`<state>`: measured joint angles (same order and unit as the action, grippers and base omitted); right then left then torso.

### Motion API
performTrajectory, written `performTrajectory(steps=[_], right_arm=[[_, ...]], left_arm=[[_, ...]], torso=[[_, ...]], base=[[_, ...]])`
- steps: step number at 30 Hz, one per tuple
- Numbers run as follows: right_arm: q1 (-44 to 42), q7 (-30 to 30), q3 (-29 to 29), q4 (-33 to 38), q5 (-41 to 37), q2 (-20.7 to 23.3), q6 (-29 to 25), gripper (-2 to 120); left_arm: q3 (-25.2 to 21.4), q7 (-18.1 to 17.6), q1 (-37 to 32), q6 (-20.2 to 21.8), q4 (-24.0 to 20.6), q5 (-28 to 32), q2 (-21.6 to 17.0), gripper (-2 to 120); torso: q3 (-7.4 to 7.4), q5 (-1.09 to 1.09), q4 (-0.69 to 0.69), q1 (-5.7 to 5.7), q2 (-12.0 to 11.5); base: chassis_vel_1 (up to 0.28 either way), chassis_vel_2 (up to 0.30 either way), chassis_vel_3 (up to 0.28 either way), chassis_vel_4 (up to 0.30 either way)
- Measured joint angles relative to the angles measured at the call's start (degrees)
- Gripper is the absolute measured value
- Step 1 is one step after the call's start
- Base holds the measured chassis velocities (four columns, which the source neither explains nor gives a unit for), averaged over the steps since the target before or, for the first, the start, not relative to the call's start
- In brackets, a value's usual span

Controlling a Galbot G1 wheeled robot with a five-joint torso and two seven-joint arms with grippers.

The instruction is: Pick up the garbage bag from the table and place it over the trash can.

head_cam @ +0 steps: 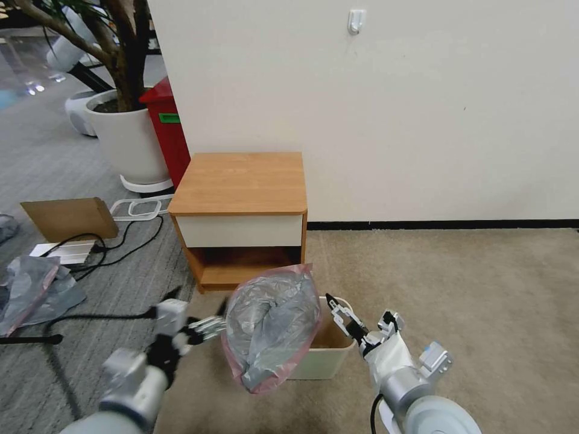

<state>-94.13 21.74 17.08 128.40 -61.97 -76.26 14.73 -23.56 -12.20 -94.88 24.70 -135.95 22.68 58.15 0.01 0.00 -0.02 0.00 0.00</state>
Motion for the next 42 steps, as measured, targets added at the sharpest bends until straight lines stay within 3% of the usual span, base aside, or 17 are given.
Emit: performTrajectory(steps=[3,6,9,15,19,22,25,42], right_arm=[[0.35,0.00,0.36,-0.45,0.24,-0.32,0.07,100],[0.66,0.04,0.69,-0.64,0.26,-0.54,0.21,100],[0.87,0.11,0.89,-0.66,0.26,-0.69,0.27,100],[1.21,0.17,2.08,-0.72,0.35,-1.64,0.96,100],[1.09,0.17,2.28,-0.72,0.40,-1.85,1.02,100],[0.61,0.11,2.44,-0.71,0.50,-1.80,1.03,100],[0.34,0.07,2.67,-0.64,0.52,-1.69,1.03,100],[0.26,-0.13,2.12,-0.67,1.96,-1.78,0.89,100]], left_arm=[[5.40,-4.80,5.78,7.41,2.21,1.74,-0.19,100],[8.58,-7.56,8.65,11.09,3.32,4.48,-0.01,100],[10.40,-8.33,10.04,12.58,3.95,5.53,-0.09,100],[15.81,-13.89,14.71,16.21,5.89,9.29,-0.87,78],[16.45,-15.94,15.86,16.73,6.12,10.39,-1.25,68],[15.88,-17.54,15.47,17.38,5.93,11.44,-1.36,52],[15.56,-18.14,14.97,17.65,6.04,11.77,-1.37,46],[19.61,-19.03,18.58,17.58,10.74,12.26,0.66,44]], torso=[[0.00,0.00,0.01,0.00,0.00],[0.00,0.00,0.01,0.00,0.00],[0.00,0.01,0.02,0.00,0.00],[-0.01,0.00,0.02,0.00,0.00],[-0.01,0.00,0.01,0.00,0.00],[-0.01,0.00,0.02,0.00,0.00],[-0.01,0.00,0.02,0.00,0.00],[-0.01,0.00,0.02,0.00,0.00]], base=[[0.000,0.000,0.000,0.000],[0.000,0.000,0.000,0.000],[0.000,0.000,0.000,0.000],[0.000,0.000,0.000,0.000],[0.000,0.000,0.000,0.000],[0.000,0.000,0.000,0.000],[0.000,0.000,0.000,0.000],[0.000,0.000,0.000,0.000]])
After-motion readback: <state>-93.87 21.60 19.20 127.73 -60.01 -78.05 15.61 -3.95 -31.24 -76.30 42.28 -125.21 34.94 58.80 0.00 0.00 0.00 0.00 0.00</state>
